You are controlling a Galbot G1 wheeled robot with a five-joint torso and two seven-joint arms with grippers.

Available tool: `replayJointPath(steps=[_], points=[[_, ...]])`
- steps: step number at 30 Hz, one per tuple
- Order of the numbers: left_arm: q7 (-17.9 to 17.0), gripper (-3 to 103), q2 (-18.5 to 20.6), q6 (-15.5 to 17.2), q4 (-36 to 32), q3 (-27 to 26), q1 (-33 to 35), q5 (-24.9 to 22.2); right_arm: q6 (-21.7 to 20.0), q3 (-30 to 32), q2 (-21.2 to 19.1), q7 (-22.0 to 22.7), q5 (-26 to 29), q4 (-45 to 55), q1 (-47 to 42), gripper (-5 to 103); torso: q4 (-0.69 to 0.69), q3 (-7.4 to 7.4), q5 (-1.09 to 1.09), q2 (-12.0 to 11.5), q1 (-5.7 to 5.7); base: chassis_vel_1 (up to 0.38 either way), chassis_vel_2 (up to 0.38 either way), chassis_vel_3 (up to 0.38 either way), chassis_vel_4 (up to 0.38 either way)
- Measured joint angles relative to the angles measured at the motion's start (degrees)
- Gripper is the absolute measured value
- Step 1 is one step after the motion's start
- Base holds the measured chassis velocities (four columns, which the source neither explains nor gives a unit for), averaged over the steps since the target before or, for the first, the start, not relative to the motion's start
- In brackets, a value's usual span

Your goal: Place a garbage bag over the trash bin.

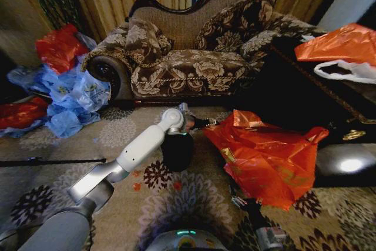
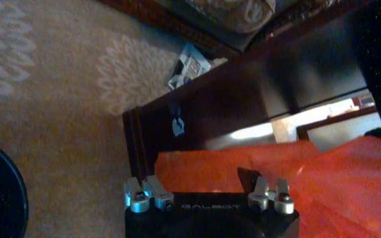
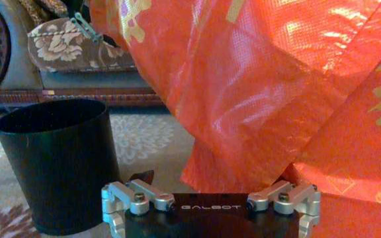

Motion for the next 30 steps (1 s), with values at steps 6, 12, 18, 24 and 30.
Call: replayJointPath(steps=[6,12,18,24,30], points=[[0.33,72,-1.15,-0.04,0.8,1.12,-0.33,0.76,0.0,0.12,-0.03,0.09,0.09,0.01,0.0,100,0.0,0.0,0.01,0.0,0.0,0.0,0.0,0.0,0.0],[0.92,50,-2.0,-0.66,1.76,1.83,-0.57,1.8,0.0,0.34,-0.08,0.14,0.27,0.01,-0.09,100,-0.01,0.0,0.01,0.0,0.0,0.0,0.0,0.0,0.0],[1.22,24,-1.8,-1.24,1.48,1.99,-0.74,1.95,0.02,0.35,-0.08,0.17,0.39,-0.08,-0.06,100,0.0,0.0,0.01,0.0,0.0,0.0,0.0,0.0,0.0],[1.2,7,-1.57,-2.03,0.91,1.63,-0.27,2.0,0.03,0.28,-0.05,0.19,0.39,-0.11,0.05,100,0.0,0.0,0.0,0.0,0.0,0.0,0.0,0.0,0.0],[0.87,0,-1.04,-2.78,-0.39,0.73,0.42,2.37,0.03,0.23,-0.03,0.29,0.34,0.0,0.04,100,-0.01,0.0,0.01,0.0,0.0,0.0,0.0,0.0,0.0]])
